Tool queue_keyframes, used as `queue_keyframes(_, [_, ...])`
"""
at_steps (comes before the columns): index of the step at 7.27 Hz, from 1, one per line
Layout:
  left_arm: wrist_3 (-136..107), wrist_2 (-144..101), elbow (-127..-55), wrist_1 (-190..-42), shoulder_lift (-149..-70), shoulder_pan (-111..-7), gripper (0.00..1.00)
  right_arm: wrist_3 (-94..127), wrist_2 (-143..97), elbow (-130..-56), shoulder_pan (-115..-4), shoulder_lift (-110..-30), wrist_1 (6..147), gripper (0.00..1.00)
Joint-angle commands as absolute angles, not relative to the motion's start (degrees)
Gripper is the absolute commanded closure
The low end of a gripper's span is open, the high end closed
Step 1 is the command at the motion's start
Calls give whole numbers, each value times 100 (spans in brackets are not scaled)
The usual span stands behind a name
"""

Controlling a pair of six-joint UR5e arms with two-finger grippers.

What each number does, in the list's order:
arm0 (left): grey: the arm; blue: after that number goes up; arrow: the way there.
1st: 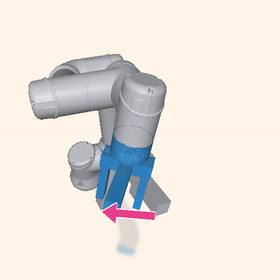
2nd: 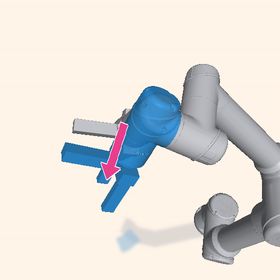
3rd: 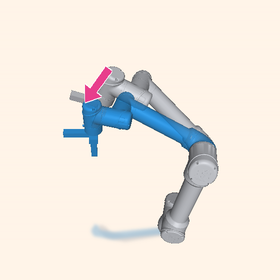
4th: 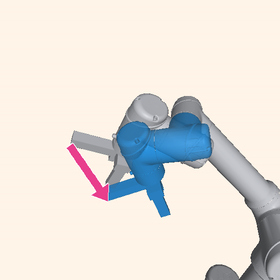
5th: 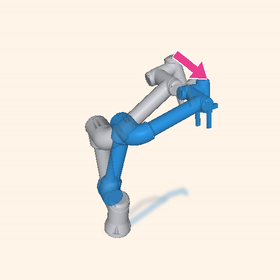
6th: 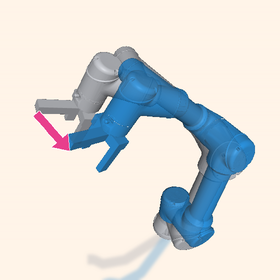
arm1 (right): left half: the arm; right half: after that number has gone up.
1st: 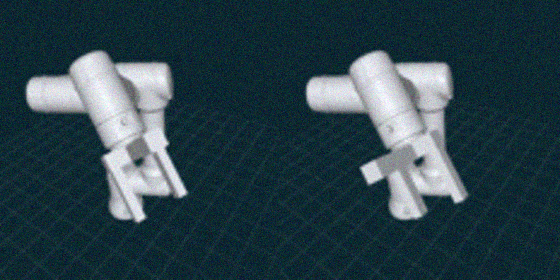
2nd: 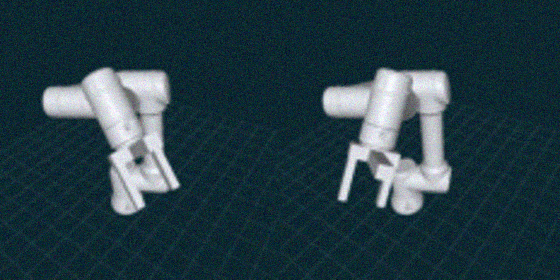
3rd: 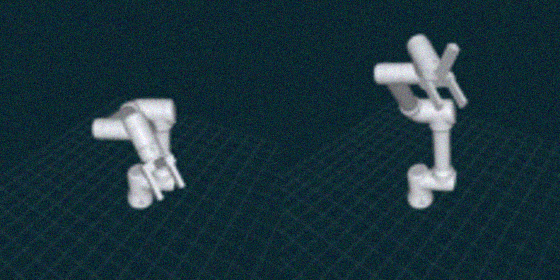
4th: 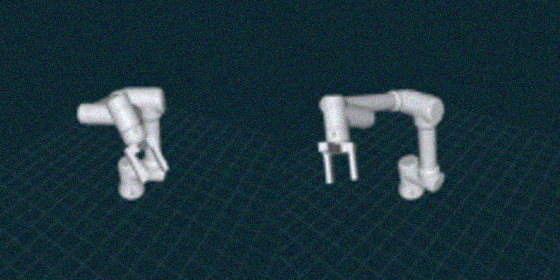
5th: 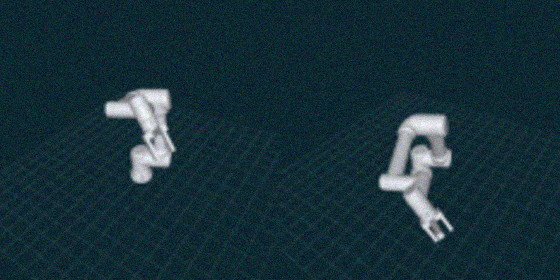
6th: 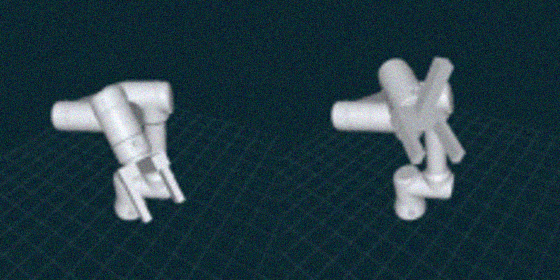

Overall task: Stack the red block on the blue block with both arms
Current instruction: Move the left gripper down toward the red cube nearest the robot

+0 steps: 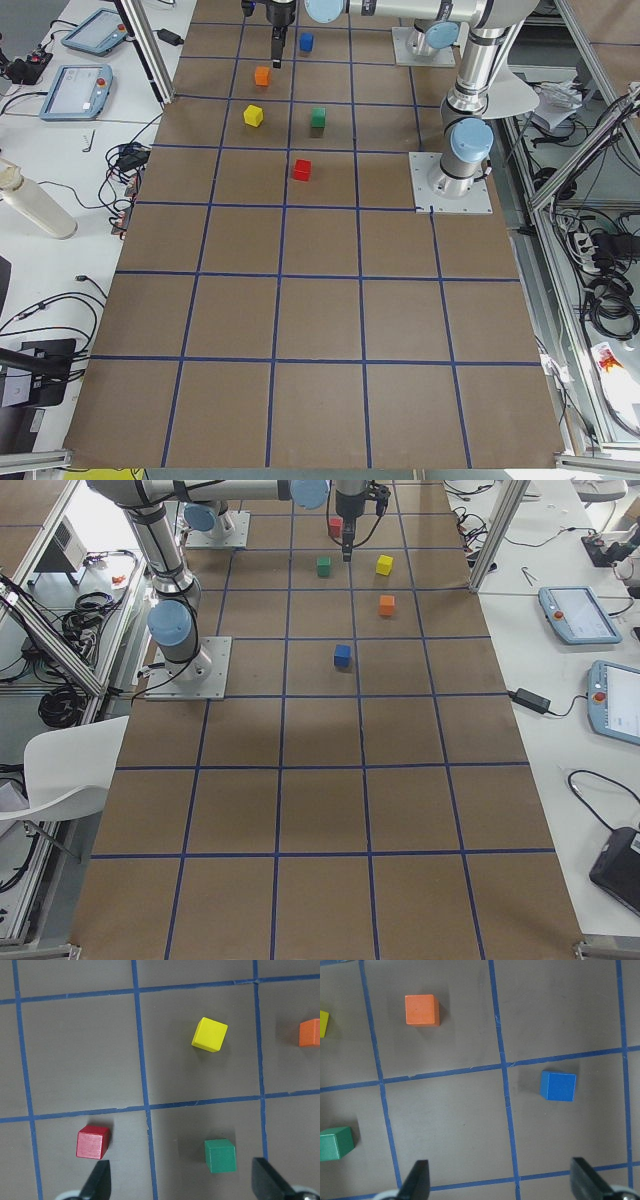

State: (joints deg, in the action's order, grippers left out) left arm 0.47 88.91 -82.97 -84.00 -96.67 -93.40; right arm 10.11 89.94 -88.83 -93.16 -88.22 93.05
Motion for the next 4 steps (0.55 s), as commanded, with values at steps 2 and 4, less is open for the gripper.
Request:
queue_keyframes(2, [79,8886,-8332,-8341,-9641,-9325,0,1011,9009,-8903,-9316,-8824,9299,0])
queue_keyframes(4, [88,8886,-8681,-8245,-9572,-9316,0,1011,9026,-8895,-9316,-8833,9299,0])
